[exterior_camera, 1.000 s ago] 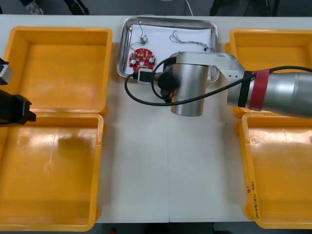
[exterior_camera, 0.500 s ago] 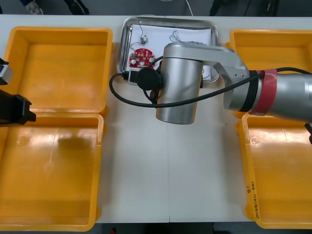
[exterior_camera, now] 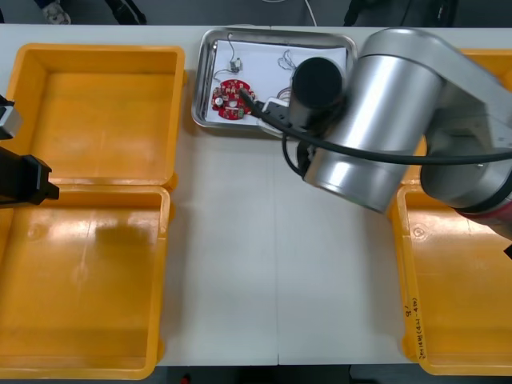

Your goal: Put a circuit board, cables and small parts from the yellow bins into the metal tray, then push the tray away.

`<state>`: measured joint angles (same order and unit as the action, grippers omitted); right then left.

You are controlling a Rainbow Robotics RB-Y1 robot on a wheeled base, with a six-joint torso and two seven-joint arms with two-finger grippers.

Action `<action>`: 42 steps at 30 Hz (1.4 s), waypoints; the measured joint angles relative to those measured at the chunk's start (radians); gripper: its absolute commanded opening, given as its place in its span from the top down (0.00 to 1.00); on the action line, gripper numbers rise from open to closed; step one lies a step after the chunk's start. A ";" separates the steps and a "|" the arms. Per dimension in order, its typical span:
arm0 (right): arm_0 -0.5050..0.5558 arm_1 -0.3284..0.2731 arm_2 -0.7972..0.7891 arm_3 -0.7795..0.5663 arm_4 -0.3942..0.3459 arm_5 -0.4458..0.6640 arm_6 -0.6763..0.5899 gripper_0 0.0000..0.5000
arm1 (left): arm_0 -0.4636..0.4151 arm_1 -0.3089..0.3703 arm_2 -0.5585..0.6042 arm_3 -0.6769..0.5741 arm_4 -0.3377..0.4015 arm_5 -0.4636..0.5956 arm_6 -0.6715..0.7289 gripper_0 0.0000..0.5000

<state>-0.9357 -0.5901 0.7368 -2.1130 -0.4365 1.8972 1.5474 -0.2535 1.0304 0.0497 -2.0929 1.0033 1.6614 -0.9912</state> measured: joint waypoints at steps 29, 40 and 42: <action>0.590 -0.248 -1.052 -0.128 -0.472 0.019 -0.303 0.00 | 0.001 0.000 0.000 -0.001 0.000 0.000 0.000 0.00; 0.634 -0.283 -1.101 0.047 -0.479 0.019 -0.302 0.00 | 0.001 0.000 0.000 -0.001 0.000 0.000 0.000 0.00; 0.650 -0.283 -1.101 0.058 -0.479 0.019 -0.302 0.00 | 0.001 0.000 0.000 -0.001 0.000 0.000 0.000 0.00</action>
<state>-0.2860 -0.8728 -0.3647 -2.0555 -0.9157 1.9163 1.2455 -0.2528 1.0308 0.0497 -2.0940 1.0037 1.6612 -0.9912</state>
